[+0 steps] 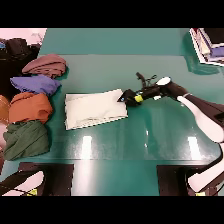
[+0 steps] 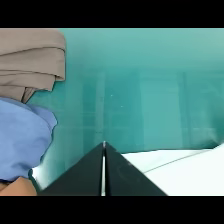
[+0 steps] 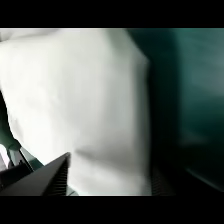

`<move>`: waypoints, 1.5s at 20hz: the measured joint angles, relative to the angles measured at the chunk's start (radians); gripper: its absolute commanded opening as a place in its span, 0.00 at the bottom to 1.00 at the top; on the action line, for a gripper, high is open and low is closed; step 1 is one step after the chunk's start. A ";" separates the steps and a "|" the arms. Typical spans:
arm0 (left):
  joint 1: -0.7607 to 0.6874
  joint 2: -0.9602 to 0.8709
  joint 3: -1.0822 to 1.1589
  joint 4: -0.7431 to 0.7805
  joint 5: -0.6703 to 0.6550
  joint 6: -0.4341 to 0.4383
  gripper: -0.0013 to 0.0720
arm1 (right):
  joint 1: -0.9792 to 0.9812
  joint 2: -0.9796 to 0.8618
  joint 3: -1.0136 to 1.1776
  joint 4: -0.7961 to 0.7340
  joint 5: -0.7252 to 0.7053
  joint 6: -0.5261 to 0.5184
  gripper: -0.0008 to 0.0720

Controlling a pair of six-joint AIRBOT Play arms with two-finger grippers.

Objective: Fold the shirts.

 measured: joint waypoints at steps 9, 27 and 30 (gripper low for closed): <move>-0.014 0.000 -0.001 -0.060 -0.009 0.005 0.05 | 0.033 -0.005 0.204 -0.126 0.013 0.024 0.03; -0.270 0.000 -0.001 -0.077 0.082 0.015 0.05 | -1.264 0.839 -0.532 -0.351 -0.192 0.101 0.03; -0.274 0.000 -0.001 -0.077 0.085 0.015 0.05 | -1.344 0.896 -0.607 -0.394 -0.174 0.103 0.43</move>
